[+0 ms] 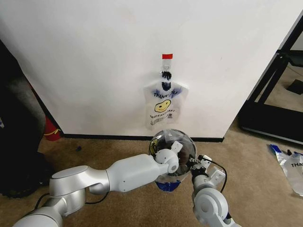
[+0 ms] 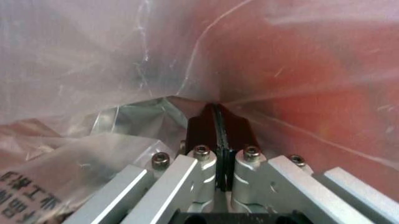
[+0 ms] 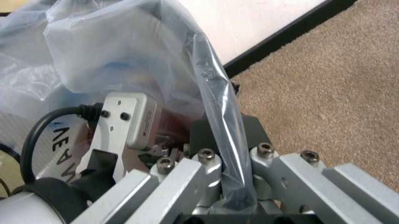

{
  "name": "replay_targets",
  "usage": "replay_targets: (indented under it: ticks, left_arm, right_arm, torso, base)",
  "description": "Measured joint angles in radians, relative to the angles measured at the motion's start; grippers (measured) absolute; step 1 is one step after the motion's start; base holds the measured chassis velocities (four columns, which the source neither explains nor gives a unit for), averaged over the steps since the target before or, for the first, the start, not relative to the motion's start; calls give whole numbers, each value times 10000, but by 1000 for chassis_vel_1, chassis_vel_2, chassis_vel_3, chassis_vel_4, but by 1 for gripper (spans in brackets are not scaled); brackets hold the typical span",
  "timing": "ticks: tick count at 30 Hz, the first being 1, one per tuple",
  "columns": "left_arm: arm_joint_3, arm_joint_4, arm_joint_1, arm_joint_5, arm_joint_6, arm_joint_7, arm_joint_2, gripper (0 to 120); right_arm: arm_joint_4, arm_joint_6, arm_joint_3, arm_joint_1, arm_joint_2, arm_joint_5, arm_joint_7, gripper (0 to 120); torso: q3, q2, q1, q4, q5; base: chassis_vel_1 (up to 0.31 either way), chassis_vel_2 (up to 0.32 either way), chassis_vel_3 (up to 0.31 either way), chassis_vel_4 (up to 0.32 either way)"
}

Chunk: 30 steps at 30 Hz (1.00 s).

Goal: Pick up the garbage bag from the wall and place it over the trash bin.

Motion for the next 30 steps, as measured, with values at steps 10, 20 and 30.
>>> replay_targets:
  ticks: [10,20,30]
  left_arm:
    - [-51,-1427,107,-115,-21,-173,796,0]
    - [22,-4946,-274,480,-439,-234,2016,0]
    - [-4049,-7021,2057,1304,-1319,382,4066,0]
  right_arm:
    - [-310,6,99,200,39,113,69,0]
    - [-904,61,425,504,344,253,98,0]
    - [-1224,-224,480,791,693,1629,436,0]
  torso:
    - [0,0,0,1,-2]
    - [0,0,0,-1,-3]
    - [0,1,-1,4,-8]
  base:
    - [0,0,0,0]
    - [0,0,0,0]
    - [0,0,0,0]
